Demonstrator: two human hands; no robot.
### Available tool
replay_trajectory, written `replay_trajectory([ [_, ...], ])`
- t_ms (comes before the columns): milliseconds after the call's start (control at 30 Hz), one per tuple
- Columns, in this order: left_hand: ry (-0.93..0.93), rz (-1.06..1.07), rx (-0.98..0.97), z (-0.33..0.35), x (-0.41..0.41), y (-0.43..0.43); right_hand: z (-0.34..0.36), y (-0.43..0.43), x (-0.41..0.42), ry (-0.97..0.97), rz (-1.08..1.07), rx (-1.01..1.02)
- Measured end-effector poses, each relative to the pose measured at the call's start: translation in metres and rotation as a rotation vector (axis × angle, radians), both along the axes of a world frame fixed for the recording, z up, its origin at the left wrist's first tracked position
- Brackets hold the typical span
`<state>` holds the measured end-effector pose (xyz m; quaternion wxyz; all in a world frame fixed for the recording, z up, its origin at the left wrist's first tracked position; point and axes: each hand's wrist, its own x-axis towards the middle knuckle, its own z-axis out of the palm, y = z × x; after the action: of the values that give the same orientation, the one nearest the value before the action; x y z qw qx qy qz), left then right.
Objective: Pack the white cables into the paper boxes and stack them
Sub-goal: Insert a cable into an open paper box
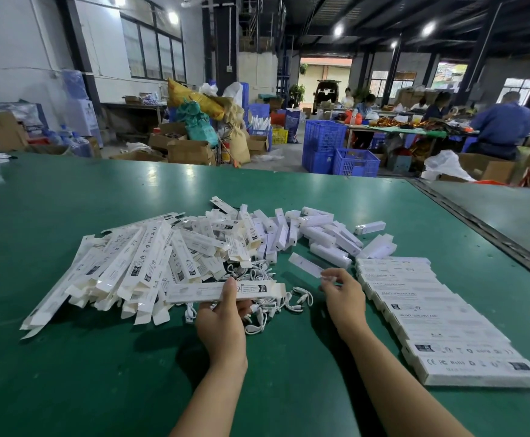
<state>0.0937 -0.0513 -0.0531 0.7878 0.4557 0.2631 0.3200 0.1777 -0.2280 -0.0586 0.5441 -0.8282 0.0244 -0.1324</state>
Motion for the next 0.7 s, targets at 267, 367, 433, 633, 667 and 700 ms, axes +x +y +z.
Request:
replay_trajectory([
  [267,-0.023,0.020,-0.003,0.002,-0.002,-0.001,0.005,-0.020,-0.028,0.051,0.151,0.789],
  [367,-0.025,0.020,0.004,0.001,-0.002,-0.001,0.007,-0.021,-0.037,0.046,0.198,0.860],
  [433,-0.026,0.011,0.020,0.000,-0.002,-0.002,0.007,-0.018,-0.043,0.046,0.235,0.860],
  [633,-0.053,-0.017,0.074,-0.002,-0.001,-0.007,0.003,-0.015,-0.045,0.060,0.230,0.737],
  [667,-0.058,-0.021,0.074,-0.003,-0.001,-0.007,0.003,-0.015,-0.046,0.066,0.237,0.719],
  [700,-0.059,-0.026,0.075,-0.003,-0.001,-0.007,0.002,-0.015,-0.046,0.070,0.242,0.702],
])
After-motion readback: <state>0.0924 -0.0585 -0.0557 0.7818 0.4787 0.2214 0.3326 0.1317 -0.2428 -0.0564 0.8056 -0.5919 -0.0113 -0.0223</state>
